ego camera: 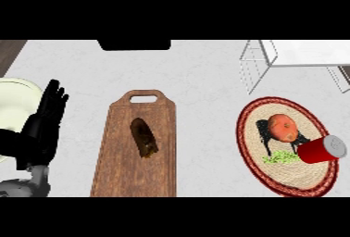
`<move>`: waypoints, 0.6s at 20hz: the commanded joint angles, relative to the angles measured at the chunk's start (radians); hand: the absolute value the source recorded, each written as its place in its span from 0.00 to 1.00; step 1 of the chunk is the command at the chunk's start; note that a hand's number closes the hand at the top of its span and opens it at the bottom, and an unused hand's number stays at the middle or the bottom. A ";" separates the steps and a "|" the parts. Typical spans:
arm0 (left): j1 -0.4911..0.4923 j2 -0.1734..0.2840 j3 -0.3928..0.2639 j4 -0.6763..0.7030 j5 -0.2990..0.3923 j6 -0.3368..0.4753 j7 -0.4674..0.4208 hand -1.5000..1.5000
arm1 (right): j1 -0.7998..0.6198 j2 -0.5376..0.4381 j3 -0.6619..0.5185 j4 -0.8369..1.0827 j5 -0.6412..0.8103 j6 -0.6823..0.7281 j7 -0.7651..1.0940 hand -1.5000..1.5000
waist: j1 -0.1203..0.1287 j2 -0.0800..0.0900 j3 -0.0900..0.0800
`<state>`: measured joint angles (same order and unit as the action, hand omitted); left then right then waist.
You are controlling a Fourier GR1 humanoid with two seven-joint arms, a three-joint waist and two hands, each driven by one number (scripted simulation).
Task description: Pick the can from the placemat and place it in the tiered shelf
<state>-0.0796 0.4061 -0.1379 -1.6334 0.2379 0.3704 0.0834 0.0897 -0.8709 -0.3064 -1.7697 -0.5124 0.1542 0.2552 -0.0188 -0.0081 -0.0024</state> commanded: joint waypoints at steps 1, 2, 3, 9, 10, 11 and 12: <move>-0.022 0.002 0.005 -0.031 0.015 -0.004 0.043 0.50 | 0.021 -0.159 0.046 -0.104 0.097 0.052 0.135 0.00 | 0.012 0.004 -0.001; -0.003 -0.021 -0.010 0.015 -0.011 0.003 -0.010 0.50 | 0.013 -0.195 0.049 -0.138 0.128 0.037 0.179 0.00 | 0.009 0.007 -0.003; -0.010 0.011 0.013 -0.007 0.018 -0.030 0.009 0.50 | 0.010 -0.229 0.076 -0.124 0.200 0.030 0.196 0.00 | 0.028 0.010 -0.002; 0.002 -0.042 -0.043 -0.058 -0.043 0.023 0.013 0.50 | -0.051 -0.328 0.204 -0.191 0.298 0.042 0.460 0.00 | 0.048 0.011 0.001; -0.021 -0.008 -0.008 -0.041 -0.016 -0.013 0.033 0.50 | -0.080 -0.312 0.263 -0.219 0.320 0.013 0.528 0.00 | 0.053 0.014 0.000; 0.015 -0.035 -0.016 0.006 -0.013 -0.032 -0.021 0.50 | -0.139 -0.311 0.272 -0.241 0.288 0.010 0.608 0.00 | 0.050 0.014 0.000; -0.068 -0.043 0.008 0.065 -0.007 -0.037 -0.014 0.50 | -0.201 -0.288 0.326 -0.209 0.311 0.006 0.623 0.00 | 0.049 0.017 0.000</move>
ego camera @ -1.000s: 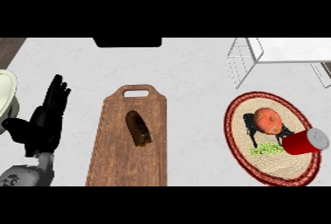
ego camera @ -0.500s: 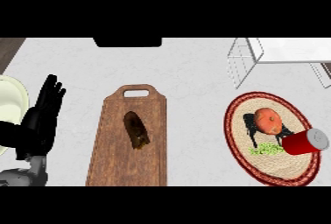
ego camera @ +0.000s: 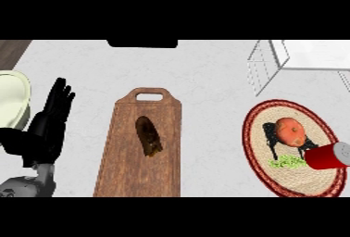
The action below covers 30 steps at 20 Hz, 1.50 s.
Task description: Pick the can from the placemat and place it in the tiered shelf
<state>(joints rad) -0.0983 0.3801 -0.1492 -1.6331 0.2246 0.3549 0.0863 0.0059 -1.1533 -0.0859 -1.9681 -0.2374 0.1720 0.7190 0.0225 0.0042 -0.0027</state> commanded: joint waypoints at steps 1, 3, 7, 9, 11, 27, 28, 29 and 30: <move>0.016 0.009 0.024 -0.010 -0.002 -0.019 0.001 0.50 | -0.070 0.034 0.138 -0.072 0.094 -0.037 0.185 0.00 | -0.001 -0.001 0.002; -0.028 -0.010 0.022 0.019 -0.012 -0.019 0.020 0.50 | -0.098 0.026 0.137 -0.036 0.104 0.025 0.205 0.00 | -0.010 -0.001 0.002; 0.029 -0.051 -0.016 -0.029 -0.046 0.009 -0.001 0.50 | -0.142 0.073 0.279 -0.006 0.278 0.021 0.260 0.00 | 0.002 0.000 0.002; -0.002 -0.001 0.027 -0.039 -0.010 -0.031 0.060 0.50 | -0.143 0.063 0.306 0.017 0.294 0.067 0.303 0.00 | -0.001 -0.001 0.002; 0.004 -0.019 0.040 0.013 -0.009 -0.045 -0.008 0.50 | -0.156 0.076 0.356 0.030 0.314 0.095 0.361 0.00 | -0.001 0.001 0.001; -0.064 -0.107 0.092 0.058 -0.117 -0.052 0.031 0.50 | -0.046 0.343 0.259 0.148 0.577 0.133 0.178 0.00 | -0.027 -0.004 0.003; 0.074 -0.045 0.124 -0.096 -0.044 -0.118 0.052 0.50 | 0.019 0.268 0.197 0.207 0.556 0.138 0.046 0.00 | -0.023 -0.007 0.003; 0.093 -0.108 0.078 -0.051 -0.110 -0.079 -0.002 0.50 | -0.039 0.346 0.239 0.204 0.595 0.155 0.131 0.00 | -0.020 -0.005 0.003; -0.039 -0.109 0.101 0.025 -0.111 -0.082 0.043 0.50 | -0.015 0.344 0.193 0.209 0.600 0.152 0.064 0.00 | -0.027 -0.004 0.003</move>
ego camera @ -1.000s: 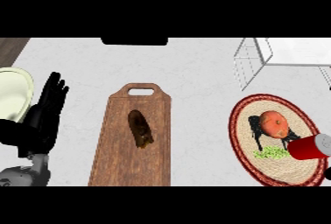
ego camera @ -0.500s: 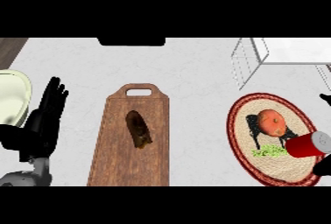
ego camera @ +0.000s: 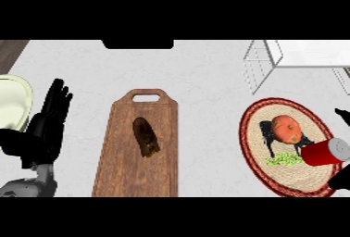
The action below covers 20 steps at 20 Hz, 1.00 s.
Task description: Pick the can from the placemat and place it in the tiered shelf
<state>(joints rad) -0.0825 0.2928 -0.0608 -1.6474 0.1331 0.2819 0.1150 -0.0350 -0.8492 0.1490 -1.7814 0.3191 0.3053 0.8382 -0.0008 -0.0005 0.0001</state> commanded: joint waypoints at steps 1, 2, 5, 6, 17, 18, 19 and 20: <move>-0.006 -0.007 0.028 -0.003 -0.018 -0.020 0.027 0.50 | -0.015 0.087 -0.024 0.075 0.080 0.012 -0.058 0.00 | 0.002 0.000 0.000; 0.014 -0.030 0.007 -0.002 -0.043 -0.015 -0.001 0.50 | -0.013 0.116 -0.011 0.069 0.114 0.002 -0.047 0.00 | 0.002 0.000 0.000; 0.021 -0.039 0.040 0.059 -0.029 -0.061 -0.065 0.50 | 0.021 0.139 -0.040 0.010 0.141 0.017 -0.069 0.00 | 0.000 0.000 0.000; 0.026 -0.037 0.046 -0.010 -0.030 -0.038 -0.012 0.50 | 0.026 0.133 -0.056 0.115 0.176 -0.014 -0.179 0.00 | 0.002 0.000 0.000; 0.071 -0.082 0.057 -0.049 -0.060 -0.092 -0.008 0.50 | 0.001 0.282 -0.075 0.184 0.301 0.019 -0.216 0.00 | 0.003 0.000 0.000; -0.033 -0.048 0.102 -0.017 -0.059 -0.088 0.052 0.50 | 0.057 0.269 -0.096 0.177 0.298 0.008 -0.271 0.00 | -0.002 0.000 0.000; 0.020 -0.081 0.070 -0.018 -0.085 -0.077 0.010 0.50 | -0.056 0.307 -0.082 0.267 0.302 0.043 -0.230 0.00 | 0.004 0.001 0.000; -0.069 -0.070 0.078 -0.011 -0.088 -0.067 0.079 0.50 | -0.048 0.287 -0.081 0.273 0.308 0.065 -0.243 1.00 | 0.002 0.001 0.000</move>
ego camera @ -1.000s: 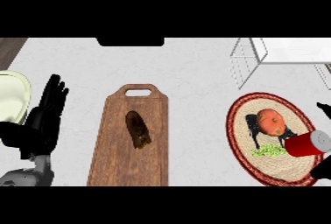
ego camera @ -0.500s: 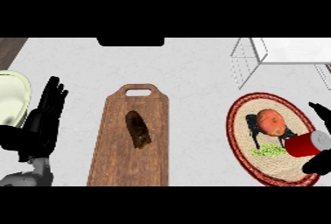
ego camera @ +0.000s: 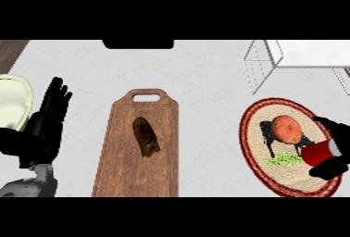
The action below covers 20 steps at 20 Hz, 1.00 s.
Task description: Pick the can from the placemat and place it in the tiered shelf
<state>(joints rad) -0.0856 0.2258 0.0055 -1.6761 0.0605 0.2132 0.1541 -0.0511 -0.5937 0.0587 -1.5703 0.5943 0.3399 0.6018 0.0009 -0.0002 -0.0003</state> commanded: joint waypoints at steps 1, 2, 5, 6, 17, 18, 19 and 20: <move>-0.049 -0.023 -0.007 0.027 -0.034 0.017 0.019 0.50 | -0.066 -0.004 -0.017 0.080 -0.017 0.107 -0.025 1.00 | 0.001 0.001 0.000; 0.101 -0.017 0.003 -0.081 -0.005 -0.020 -0.011 0.50 | 0.000 0.037 0.007 0.012 0.029 0.057 -0.020 1.00 | 0.003 -0.001 0.000; -0.026 -0.003 0.034 0.000 -0.001 -0.031 0.024 0.50 | -0.038 0.009 0.026 0.115 0.130 -0.004 -0.146 1.00 | 0.002 0.001 0.000; 0.043 -0.015 0.015 -0.058 -0.017 -0.026 0.020 0.50 | 0.003 0.007 0.024 0.048 0.149 -0.008 -0.129 1.00 | 0.001 -0.001 0.000; -0.024 -0.025 0.023 0.001 -0.035 -0.024 0.032 0.50 | -0.142 0.076 0.098 0.141 0.197 -0.047 -0.334 1.00 | 0.004 0.001 0.001; 0.025 -0.024 0.000 -0.083 -0.033 -0.030 0.066 0.50 | -0.173 0.135 0.124 0.113 0.202 -0.041 -0.273 1.00 | 0.012 -0.001 0.001; 0.075 -0.038 -0.005 -0.069 -0.047 -0.025 0.019 0.50 | -0.084 0.087 0.070 0.093 0.152 -0.053 -0.360 1.00 | 0.001 -0.002 0.001; 0.051 -0.032 0.040 0.044 -0.019 -0.049 -0.078 0.50 | -0.084 0.130 0.075 0.009 0.124 -0.028 -0.301 1.00 | -0.008 -0.001 -0.001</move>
<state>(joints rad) -0.0552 0.1916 0.0169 -1.6916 0.0276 0.1854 0.1511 -0.1616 -0.5208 0.1451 -1.4846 0.7832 0.2927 0.3041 0.0014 -0.0055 -0.0102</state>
